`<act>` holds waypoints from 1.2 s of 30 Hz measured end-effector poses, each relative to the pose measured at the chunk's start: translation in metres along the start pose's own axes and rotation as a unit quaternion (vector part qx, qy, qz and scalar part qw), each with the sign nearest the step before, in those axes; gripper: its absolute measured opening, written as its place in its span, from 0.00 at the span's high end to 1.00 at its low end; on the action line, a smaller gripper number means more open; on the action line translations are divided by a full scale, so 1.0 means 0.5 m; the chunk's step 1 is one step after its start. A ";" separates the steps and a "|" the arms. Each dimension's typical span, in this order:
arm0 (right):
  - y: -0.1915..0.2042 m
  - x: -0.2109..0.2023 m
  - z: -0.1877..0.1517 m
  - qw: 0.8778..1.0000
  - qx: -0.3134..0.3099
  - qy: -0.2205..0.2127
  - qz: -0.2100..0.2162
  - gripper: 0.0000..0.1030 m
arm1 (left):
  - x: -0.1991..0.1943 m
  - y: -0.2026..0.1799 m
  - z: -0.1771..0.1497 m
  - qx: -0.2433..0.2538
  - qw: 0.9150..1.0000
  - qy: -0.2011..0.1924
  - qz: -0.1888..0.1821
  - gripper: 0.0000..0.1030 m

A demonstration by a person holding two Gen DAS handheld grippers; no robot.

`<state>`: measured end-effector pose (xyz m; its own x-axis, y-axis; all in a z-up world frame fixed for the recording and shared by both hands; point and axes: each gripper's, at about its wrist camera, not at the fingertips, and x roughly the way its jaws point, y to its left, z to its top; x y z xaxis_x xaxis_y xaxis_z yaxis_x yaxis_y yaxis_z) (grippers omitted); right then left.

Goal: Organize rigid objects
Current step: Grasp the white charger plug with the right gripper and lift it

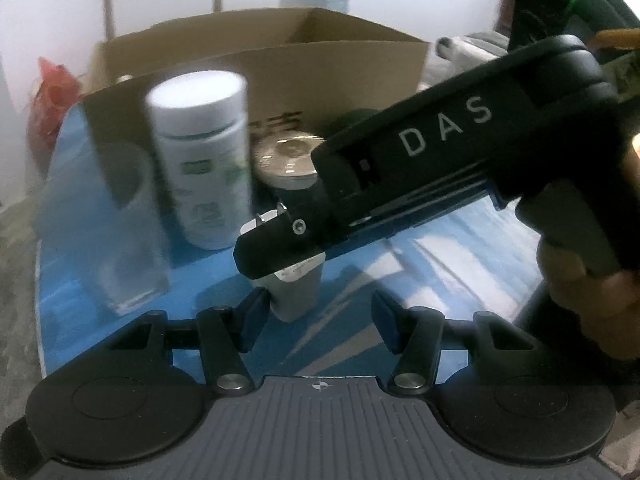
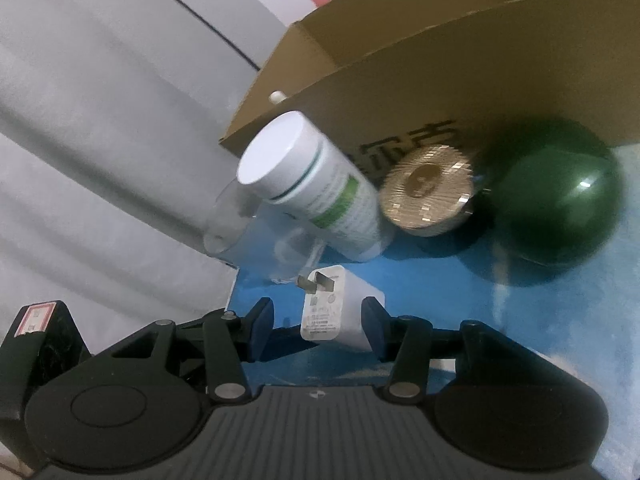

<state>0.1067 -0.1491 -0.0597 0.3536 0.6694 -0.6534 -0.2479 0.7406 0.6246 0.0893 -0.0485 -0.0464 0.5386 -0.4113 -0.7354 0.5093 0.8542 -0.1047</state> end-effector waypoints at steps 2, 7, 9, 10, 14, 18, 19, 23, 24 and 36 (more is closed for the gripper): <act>-0.007 -0.011 -0.003 1.000 0.005 -0.005 -0.008 0.50 | 0.001 -0.012 0.001 0.008 1.000 0.000 -0.011 0.46; -0.019 -0.026 -0.018 0.999 0.013 -0.016 -0.026 0.50 | 0.001 -0.036 0.002 0.026 0.999 -0.001 -0.030 0.46; -0.019 -0.031 -0.021 0.999 0.013 -0.019 -0.028 0.50 | 0.002 -0.037 0.008 0.028 0.999 -0.002 -0.030 0.46; -0.018 -0.032 -0.022 0.999 0.012 -0.019 -0.030 0.50 | 0.002 -0.036 0.007 0.029 0.999 -0.002 -0.029 0.46; -0.011 -0.034 -0.023 0.999 -0.001 -0.019 -0.042 0.50 | 0.002 -0.035 0.006 0.034 0.999 -0.003 -0.018 0.46; -0.020 -0.019 -0.024 0.999 0.001 -0.016 -0.046 0.50 | 0.029 -0.039 0.013 0.045 0.999 -0.004 -0.002 0.46; -0.024 -0.009 -0.024 0.999 0.003 -0.015 -0.046 0.50 | 0.033 -0.040 0.013 0.047 0.999 -0.004 0.003 0.46; -0.038 0.007 -0.023 0.999 0.015 -0.014 -0.051 0.52 | 0.037 -0.043 0.012 0.055 0.998 -0.010 0.013 0.46; -0.041 0.008 -0.023 0.998 0.018 -0.015 -0.050 0.53 | 0.038 -0.042 0.012 0.053 0.998 -0.012 0.014 0.46; -0.041 0.003 -0.027 0.998 0.022 -0.028 -0.050 0.54 | 0.031 -0.053 0.006 0.048 0.998 -0.025 0.034 0.64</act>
<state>0.1001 -0.1624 -0.0792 0.4240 0.5875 -0.6893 -0.1697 0.7991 0.5768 0.0863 -0.0784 -0.0529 0.6046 -0.3713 -0.7047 0.5323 0.8465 0.0107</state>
